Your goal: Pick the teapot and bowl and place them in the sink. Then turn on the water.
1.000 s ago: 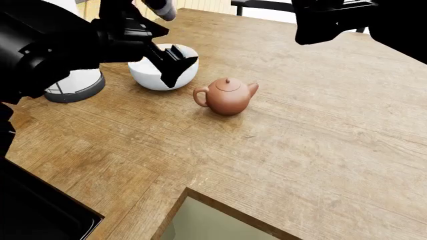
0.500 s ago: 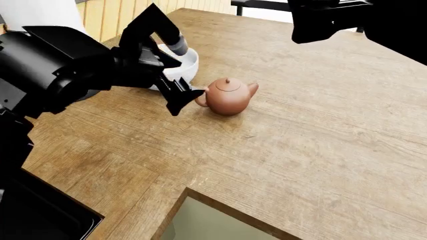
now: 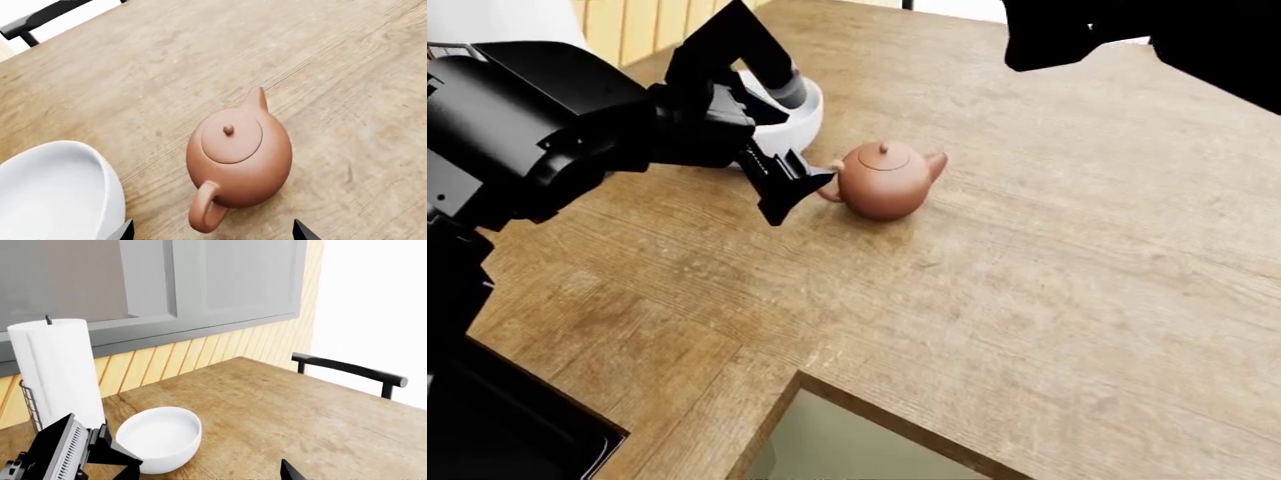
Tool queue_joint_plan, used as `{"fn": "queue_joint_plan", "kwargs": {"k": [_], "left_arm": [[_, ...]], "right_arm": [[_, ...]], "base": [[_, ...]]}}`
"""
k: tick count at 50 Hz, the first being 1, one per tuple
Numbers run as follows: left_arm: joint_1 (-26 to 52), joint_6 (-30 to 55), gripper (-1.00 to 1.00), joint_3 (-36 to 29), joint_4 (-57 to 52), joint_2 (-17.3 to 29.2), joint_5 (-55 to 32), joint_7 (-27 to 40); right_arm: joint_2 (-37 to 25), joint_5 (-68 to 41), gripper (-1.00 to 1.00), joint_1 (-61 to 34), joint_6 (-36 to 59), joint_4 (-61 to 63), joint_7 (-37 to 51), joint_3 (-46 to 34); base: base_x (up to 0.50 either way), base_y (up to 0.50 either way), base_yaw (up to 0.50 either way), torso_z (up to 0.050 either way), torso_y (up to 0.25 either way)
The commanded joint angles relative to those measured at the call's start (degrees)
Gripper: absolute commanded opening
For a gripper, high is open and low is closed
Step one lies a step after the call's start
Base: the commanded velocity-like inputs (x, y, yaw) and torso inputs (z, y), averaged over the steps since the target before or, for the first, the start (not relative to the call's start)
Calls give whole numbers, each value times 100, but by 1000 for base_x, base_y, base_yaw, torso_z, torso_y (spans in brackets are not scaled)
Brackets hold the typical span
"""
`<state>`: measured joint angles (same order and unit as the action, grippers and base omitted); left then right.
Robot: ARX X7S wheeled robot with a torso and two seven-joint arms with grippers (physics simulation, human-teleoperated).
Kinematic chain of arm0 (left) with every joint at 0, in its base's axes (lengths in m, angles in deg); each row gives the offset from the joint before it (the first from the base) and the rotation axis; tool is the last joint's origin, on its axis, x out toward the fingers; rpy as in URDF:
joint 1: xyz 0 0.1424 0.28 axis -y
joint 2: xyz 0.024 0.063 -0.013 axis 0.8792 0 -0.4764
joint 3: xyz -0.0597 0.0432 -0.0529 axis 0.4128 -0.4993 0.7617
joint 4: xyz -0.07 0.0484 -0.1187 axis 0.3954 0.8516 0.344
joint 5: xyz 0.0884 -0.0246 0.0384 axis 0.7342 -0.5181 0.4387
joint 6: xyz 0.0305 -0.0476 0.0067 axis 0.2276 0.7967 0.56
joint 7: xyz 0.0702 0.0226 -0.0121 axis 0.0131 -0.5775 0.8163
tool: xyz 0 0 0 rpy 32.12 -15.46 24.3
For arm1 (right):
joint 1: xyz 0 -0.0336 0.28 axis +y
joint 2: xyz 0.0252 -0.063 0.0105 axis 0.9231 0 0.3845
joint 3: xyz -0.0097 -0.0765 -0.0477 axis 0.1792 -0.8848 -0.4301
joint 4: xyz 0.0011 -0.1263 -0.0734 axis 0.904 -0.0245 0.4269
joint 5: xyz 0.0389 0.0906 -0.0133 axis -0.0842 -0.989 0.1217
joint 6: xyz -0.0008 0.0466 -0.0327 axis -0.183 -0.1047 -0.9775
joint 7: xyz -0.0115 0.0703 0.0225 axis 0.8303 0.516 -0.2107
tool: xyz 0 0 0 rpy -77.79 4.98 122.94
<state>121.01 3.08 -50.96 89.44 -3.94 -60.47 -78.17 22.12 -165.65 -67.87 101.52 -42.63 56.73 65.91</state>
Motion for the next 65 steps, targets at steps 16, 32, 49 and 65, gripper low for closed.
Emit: {"fn": "queue_joint_plan", "kwargs": {"k": [16, 32, 49, 65], "left_arm": [[9, 18, 100, -76, -323, 29, -3, -59], [519, -13, 100, -266, -2, -106, 329, -273], [663, -250, 100, -583, 240, -222, 733, -436], [495, -252, 100, -589, -41, -160, 643, -442]], "right_arm": [[1, 94, 100, 29, -85, 29, -83, -18], [-31, 69, 100, 29, -122, 43, -92, -28], [-179, -83, 100, -19, -123, 43, -73, -13], [-233, -143, 100, -58, -143, 24, -63, -56]], "base": [[0, 0, 0, 0, -60], [0, 0, 0, 0, -60], [0, 0, 0, 0, -60], [0, 0, 0, 0, -60]]}}
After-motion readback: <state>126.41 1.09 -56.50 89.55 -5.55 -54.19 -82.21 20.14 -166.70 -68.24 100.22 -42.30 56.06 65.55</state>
